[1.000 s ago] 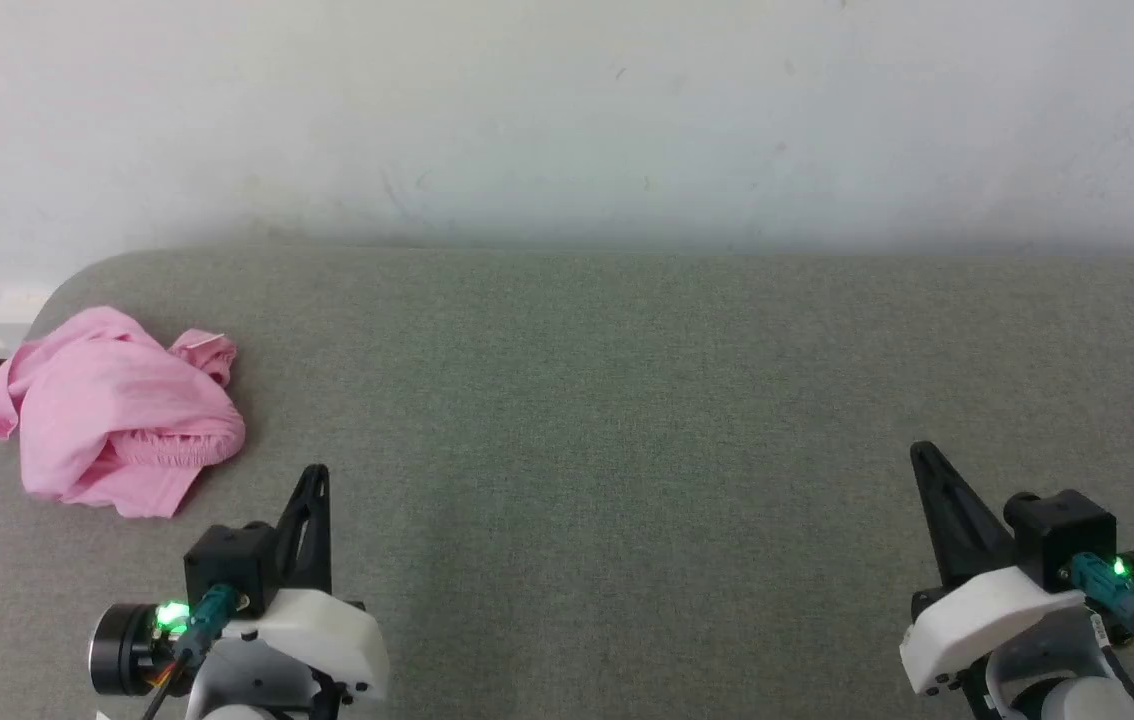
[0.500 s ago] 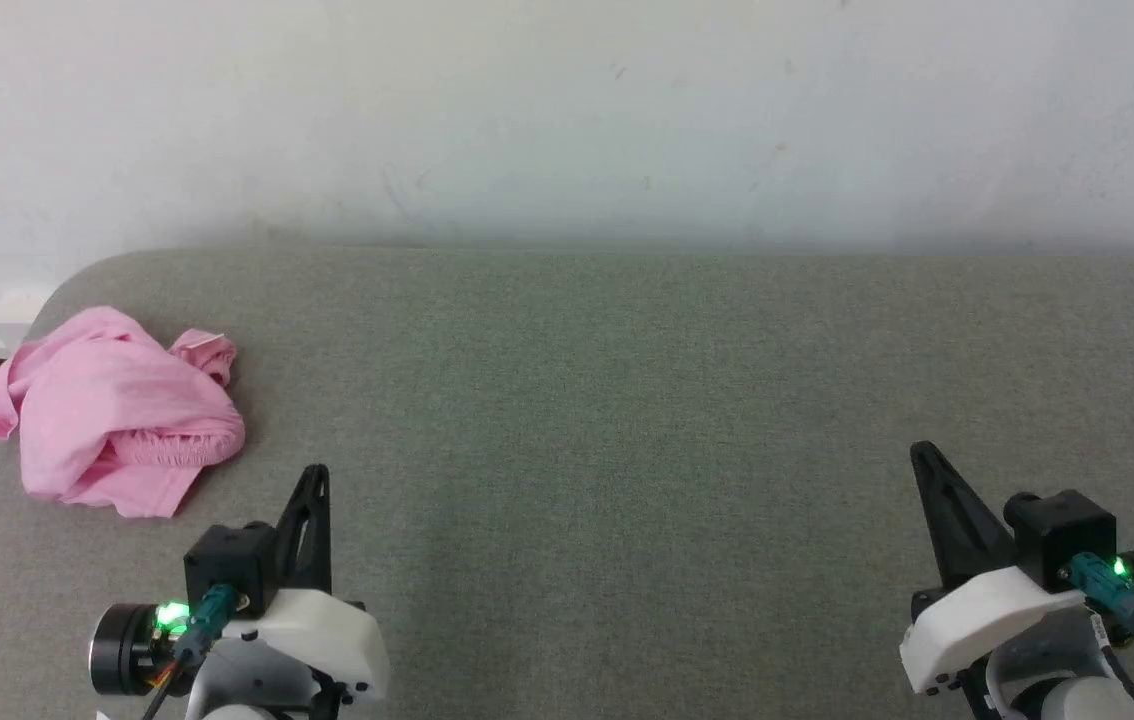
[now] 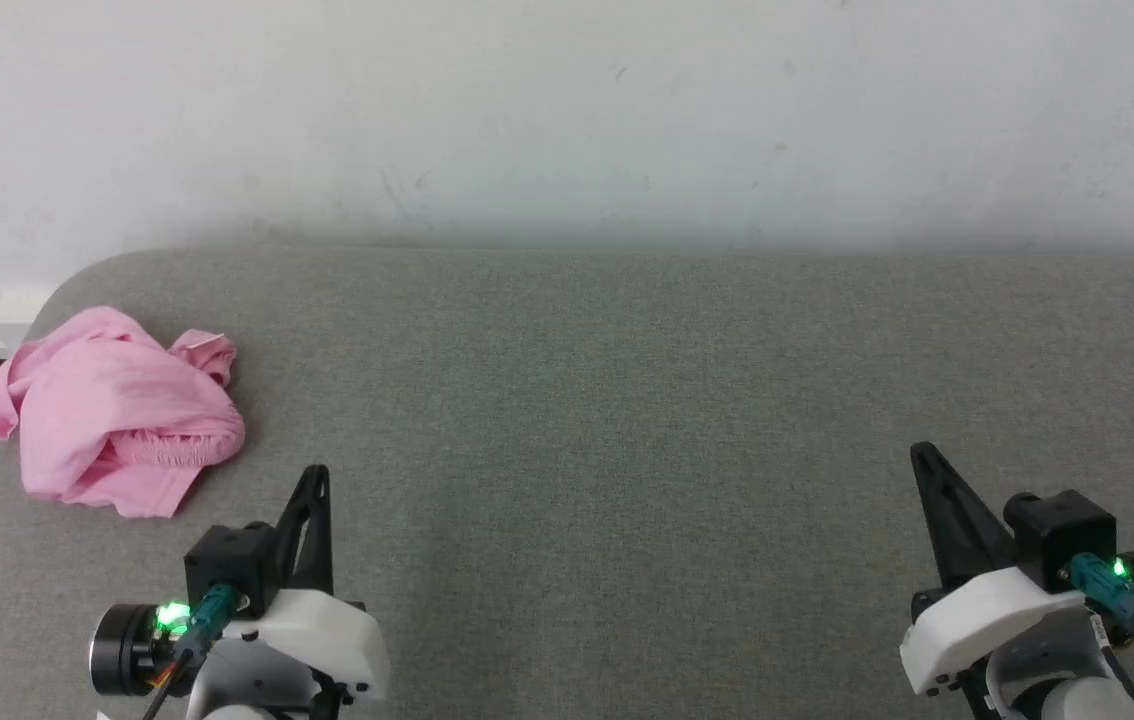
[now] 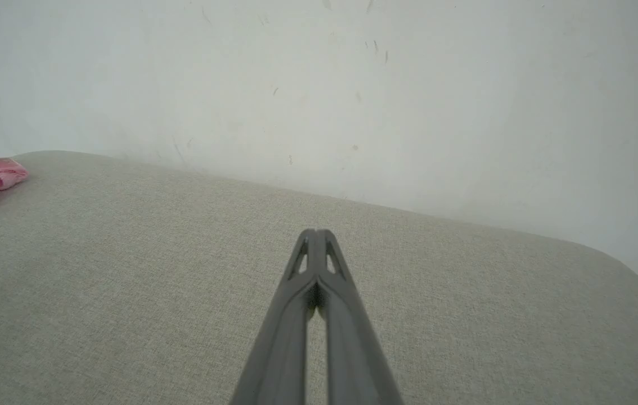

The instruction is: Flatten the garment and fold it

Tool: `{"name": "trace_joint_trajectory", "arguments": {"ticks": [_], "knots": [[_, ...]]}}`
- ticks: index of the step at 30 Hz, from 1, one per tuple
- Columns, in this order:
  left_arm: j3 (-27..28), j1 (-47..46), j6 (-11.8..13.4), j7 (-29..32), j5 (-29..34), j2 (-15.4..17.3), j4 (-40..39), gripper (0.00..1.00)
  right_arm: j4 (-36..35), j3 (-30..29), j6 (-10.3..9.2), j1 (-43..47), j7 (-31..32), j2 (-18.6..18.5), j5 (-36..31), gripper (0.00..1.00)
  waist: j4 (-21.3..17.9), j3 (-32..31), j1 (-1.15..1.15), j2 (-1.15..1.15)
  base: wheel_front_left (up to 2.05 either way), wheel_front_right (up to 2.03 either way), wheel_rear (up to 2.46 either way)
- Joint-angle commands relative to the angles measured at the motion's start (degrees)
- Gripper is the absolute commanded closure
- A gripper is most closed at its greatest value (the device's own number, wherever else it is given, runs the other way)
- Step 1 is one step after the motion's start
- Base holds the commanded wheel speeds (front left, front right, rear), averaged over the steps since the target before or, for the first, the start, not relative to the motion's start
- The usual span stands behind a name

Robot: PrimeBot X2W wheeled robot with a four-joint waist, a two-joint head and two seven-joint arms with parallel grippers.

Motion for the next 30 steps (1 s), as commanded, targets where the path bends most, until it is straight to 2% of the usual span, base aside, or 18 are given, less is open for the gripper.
{"name": "trace_joint_trajectory", "arguments": {"ticks": [1,3,4,5,19,30], "knots": [[0.0,0.0,0.0,0.0,0.0,0.0,0.0,0.0,0.0,0.0,0.0,0.0,0.0,0.0,0.0,0.0,0.0,0.0,0.0,0.0,0.0,0.0,0.0],[-0.1,0.0,0.0,0.0,0.0,0.0,0.1,0.0,0.1,0.0,0.01,0.1,0.0,0.0,0.0,0.0,0.0,0.0,0.0,0.0,0.0,0.0,0.0],[-0.1,0.0,0.0,0.0,0.0,0.0,0.1,1.0,0.1,0.0,0.01,0.1,0.0,0.0,0.0,1.0,0.0,0.0,0.0,0.0,0.0,0.0,0.0],[-0.1,0.1,0.0,-0.1,0.0,0.0,0.1,0.0,0.1,0.0,0.01,0.1,-0.1,-0.1,0.1,0.0,0.0,0.0,0.0,0.0,0.0,0.0,0.0],[-1.0,0.6,0.8,-1.8,-0.4,0.0,0.1,0.0,0.0,-0.6,0.0,0.3,-1.8,0.0,1.0,0.0,0.1,0.1,0.0,0.0,0.0,0.0,0.0],[-1.2,1.2,1.2,-3.1,-0.7,0.0,0.0,0.0,-0.2,-0.5,-0.02,0.7,-3.1,0.0,1.0,0.0,1.8,-0.2,0.0,0.0,0.0,0.0,0.0]]}}
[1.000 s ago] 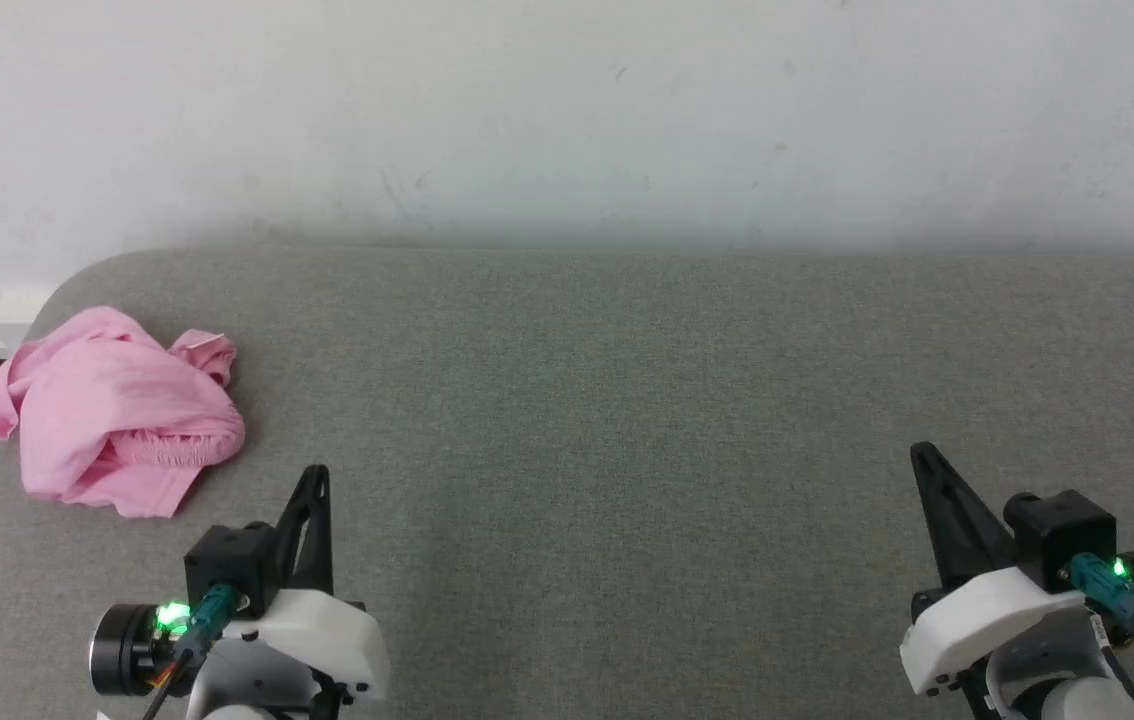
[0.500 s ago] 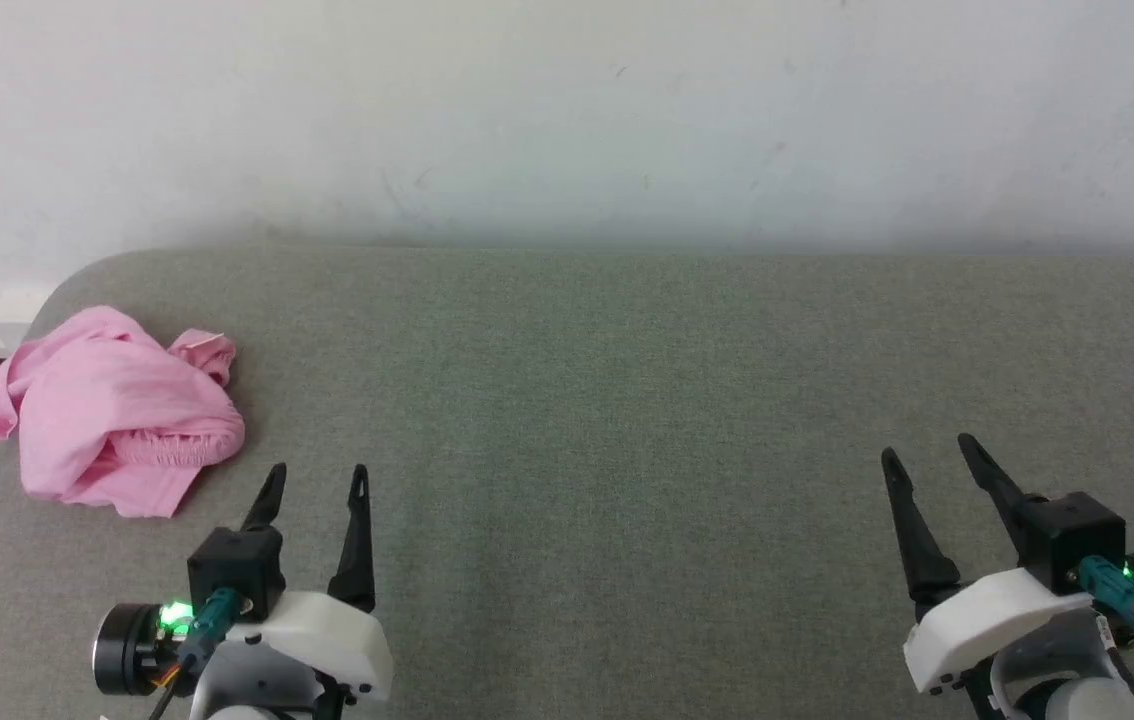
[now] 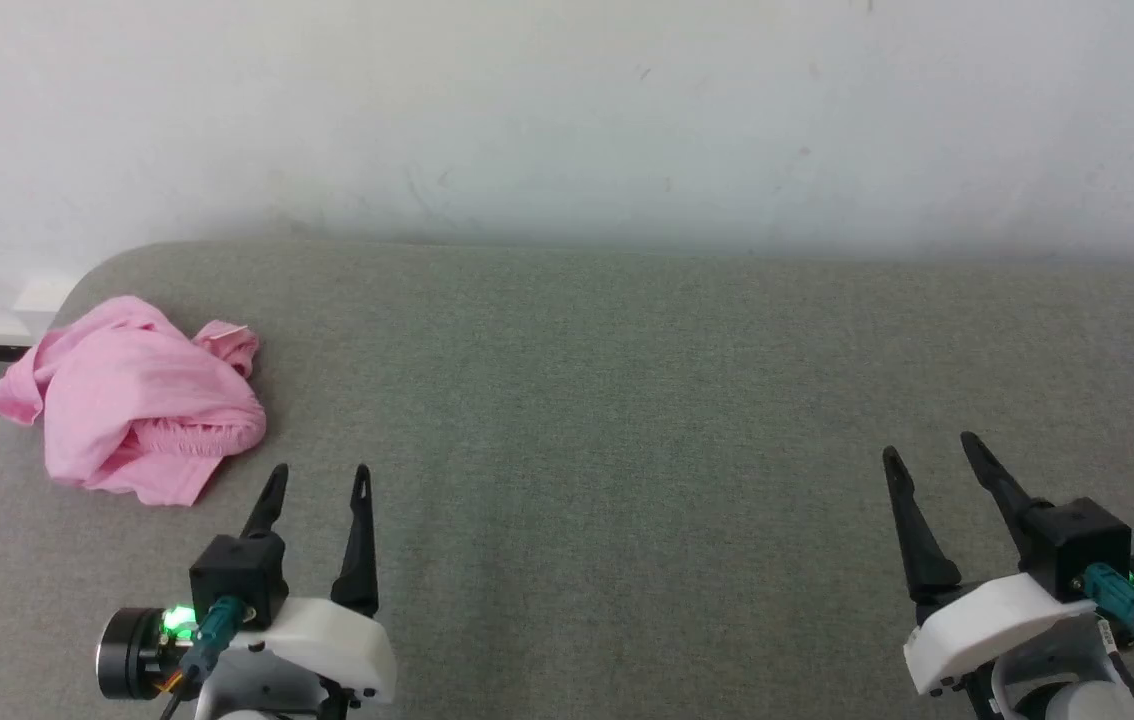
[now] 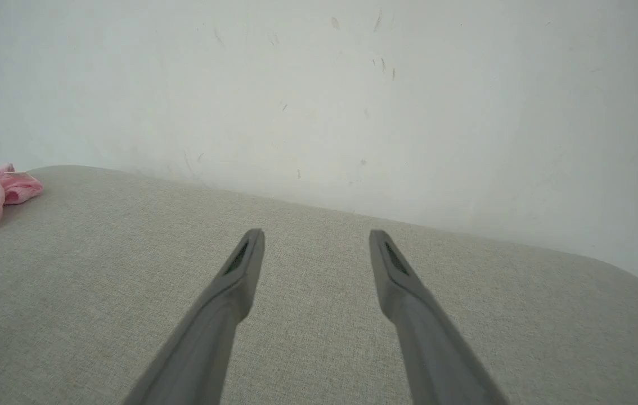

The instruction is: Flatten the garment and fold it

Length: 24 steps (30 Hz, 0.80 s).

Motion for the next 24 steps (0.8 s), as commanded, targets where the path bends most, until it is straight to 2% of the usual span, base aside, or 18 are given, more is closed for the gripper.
{"name": "trace_joint_trajectory", "arguments": {"ticks": [1,24], "knots": [[-0.1,0.8,0.4,-0.6,-0.5,0.0,-0.1,0.0,-0.2,-0.1,-0.03,0.4,-0.6,0.1,0.3,0.0,0.6,-0.1,0.0,0.0,0.0,0.0,0.0],[-0.4,2.7,0.7,-3.4,-0.4,0.1,-0.3,0.0,0.2,0.7,-0.05,1.5,-3.4,0.1,1.4,0.0,8.7,-1.4,0.0,0.0,0.0,0.0,0.0]]}}
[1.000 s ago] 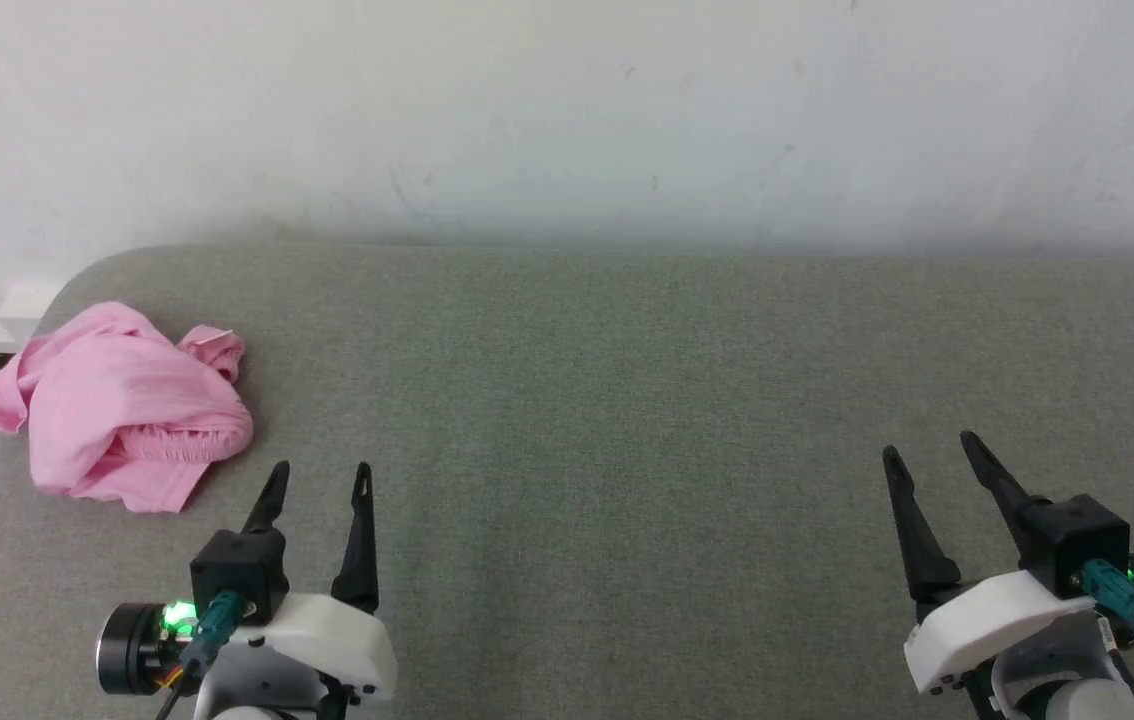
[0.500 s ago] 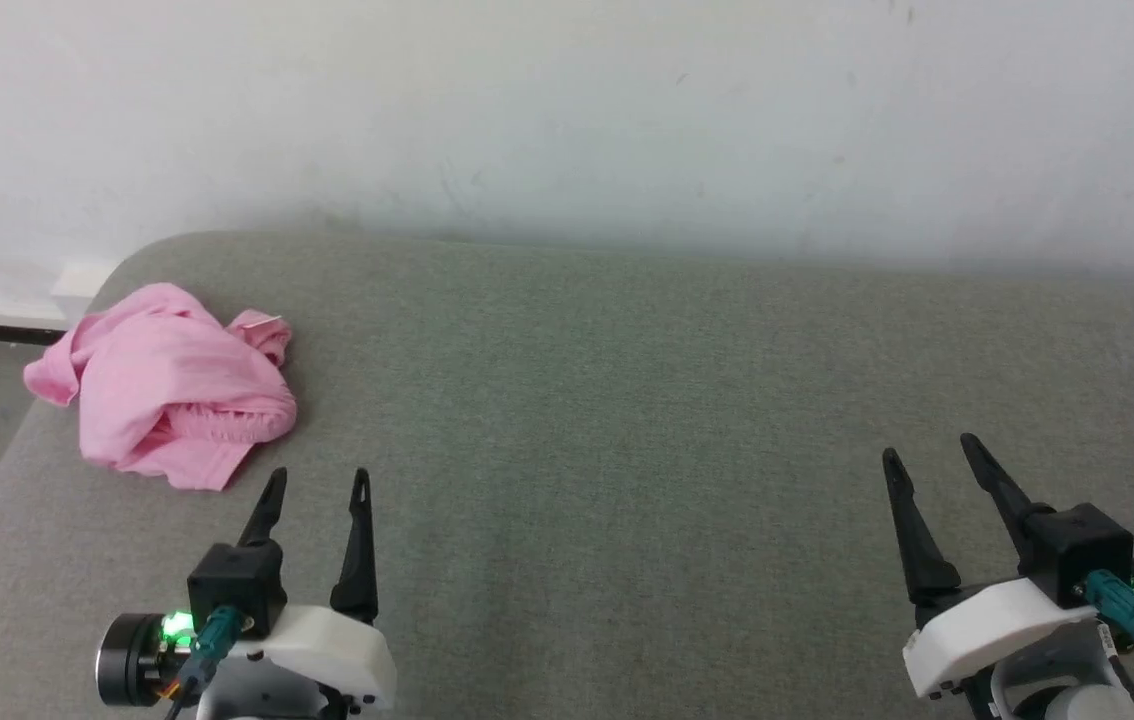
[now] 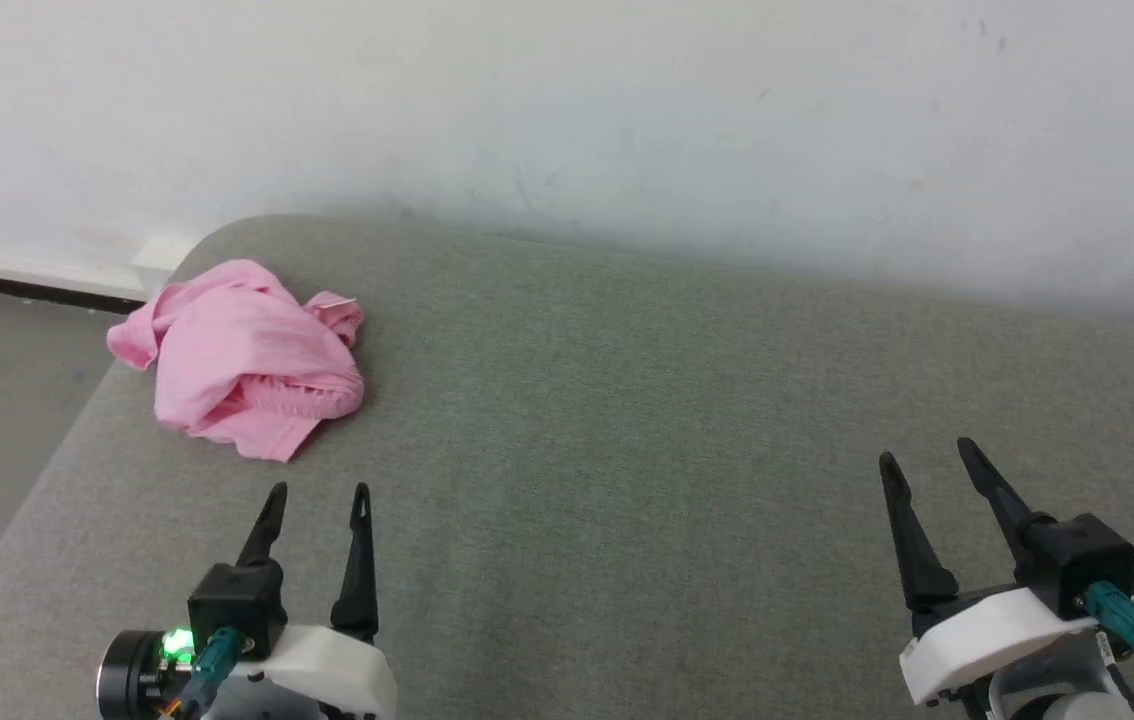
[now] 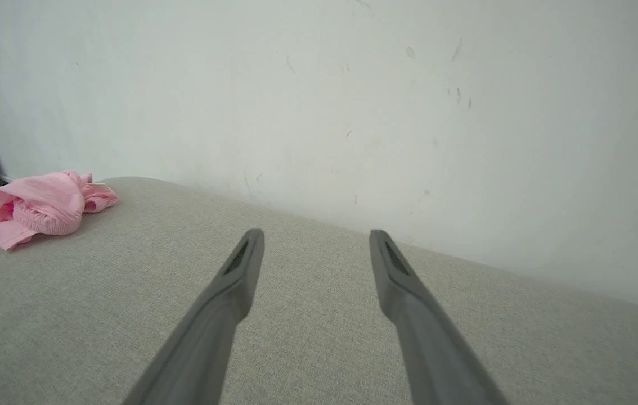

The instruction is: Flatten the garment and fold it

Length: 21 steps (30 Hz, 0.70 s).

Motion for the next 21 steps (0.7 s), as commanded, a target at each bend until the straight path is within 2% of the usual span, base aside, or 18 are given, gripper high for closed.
{"name": "trace_joint_trajectory", "arguments": {"ticks": [1,21], "knots": [[-0.1,1.1,0.5,-0.8,-0.2,0.1,-0.2,0.0,0.2,0.1,-0.05,0.8,-0.8,0.1,0.6,0.0,1.3,-0.4,0.0,0.0,0.0,0.0,0.0],[-0.5,2.3,0.7,-3.1,-0.2,0.5,-0.5,0.0,0.7,0.5,-0.07,1.4,-3.1,0.1,2.0,0.0,7.8,-0.9,0.0,0.0,0.0,0.0,0.0]]}}
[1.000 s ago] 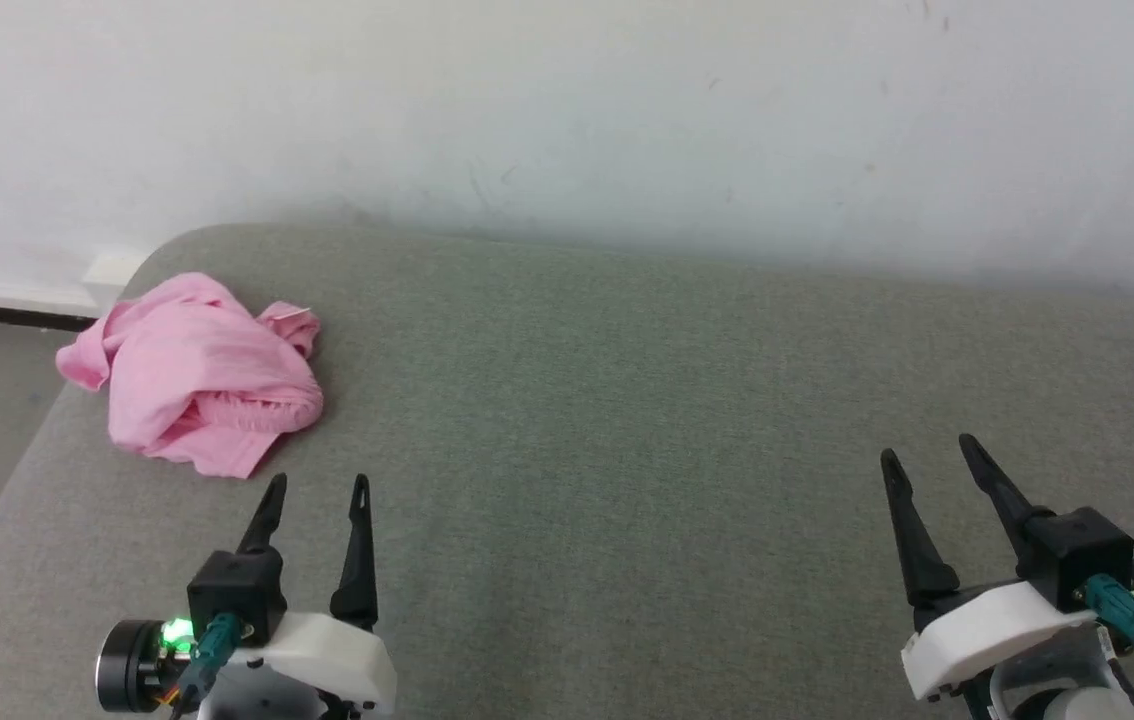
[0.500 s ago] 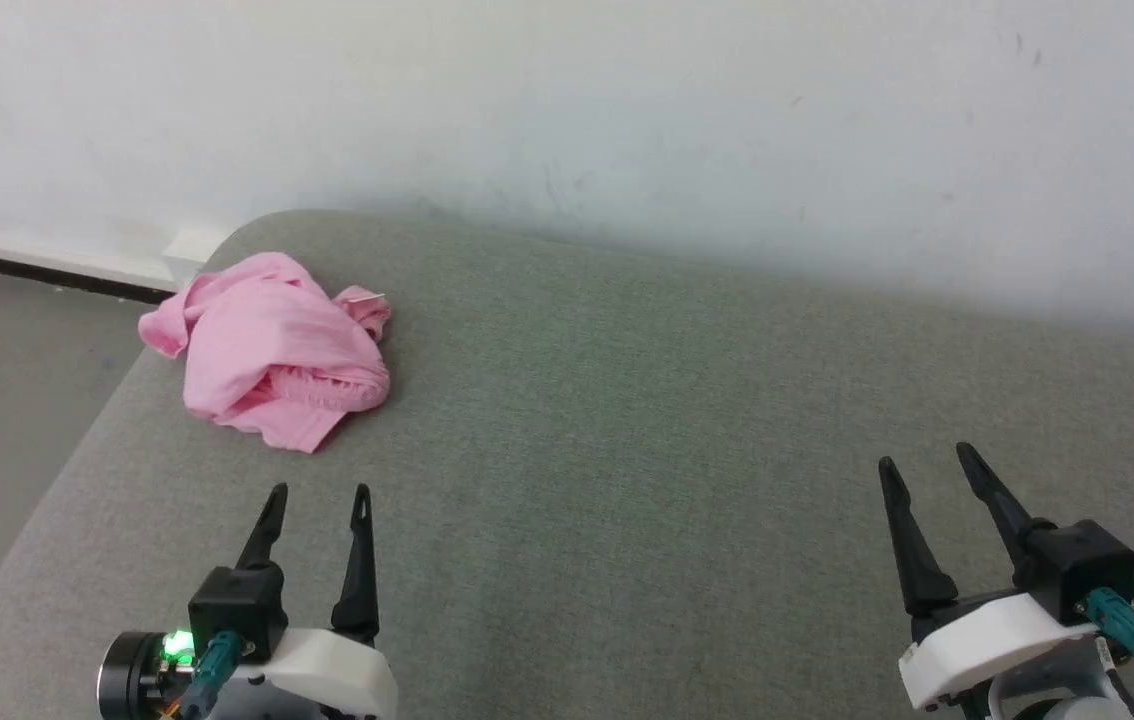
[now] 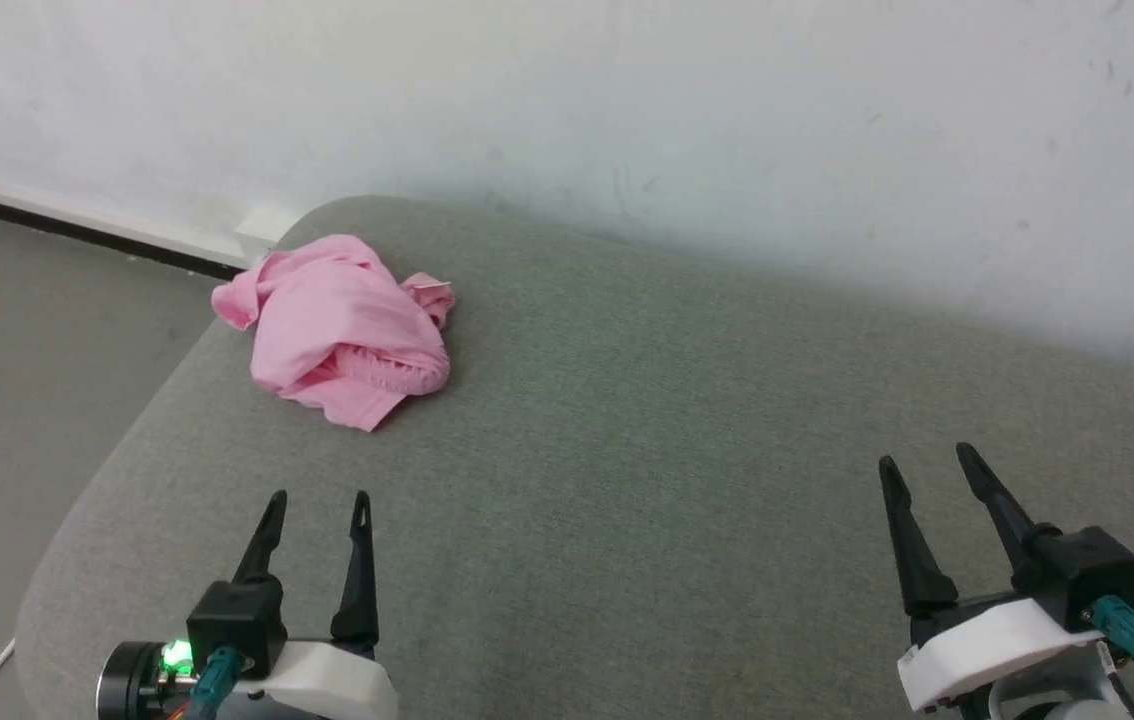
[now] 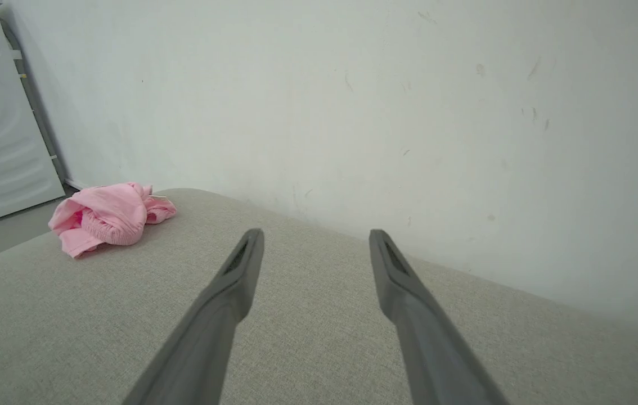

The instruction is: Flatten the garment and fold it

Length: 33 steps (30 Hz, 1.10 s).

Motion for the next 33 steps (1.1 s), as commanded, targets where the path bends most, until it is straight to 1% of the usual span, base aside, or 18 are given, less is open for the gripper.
{"name": "trace_joint_trajectory", "arguments": {"ticks": [1,9,33], "knots": [[-0.1,0.7,0.5,-0.7,-0.2,0.3,-0.3,0.0,0.2,0.2,-0.07,0.7,-0.7,0.1,0.5,0.0,1.0,0.0,0.0,0.0,0.0,0.0,0.0],[-0.4,1.1,0.7,-1.8,-0.3,0.3,-0.4,0.0,0.3,0.7,-0.08,1.1,-1.7,0.2,1.1,0.0,4.2,0.0,0.0,0.0,0.0,0.0,0.0],[-1.8,2.5,1.8,-4.5,-0.2,0.3,-0.9,0.0,0.6,1.6,-0.11,1.9,-4.5,0.2,2.5,0.0,10.5,-0.5,0.0,0.0,0.0,0.0,0.0]]}}
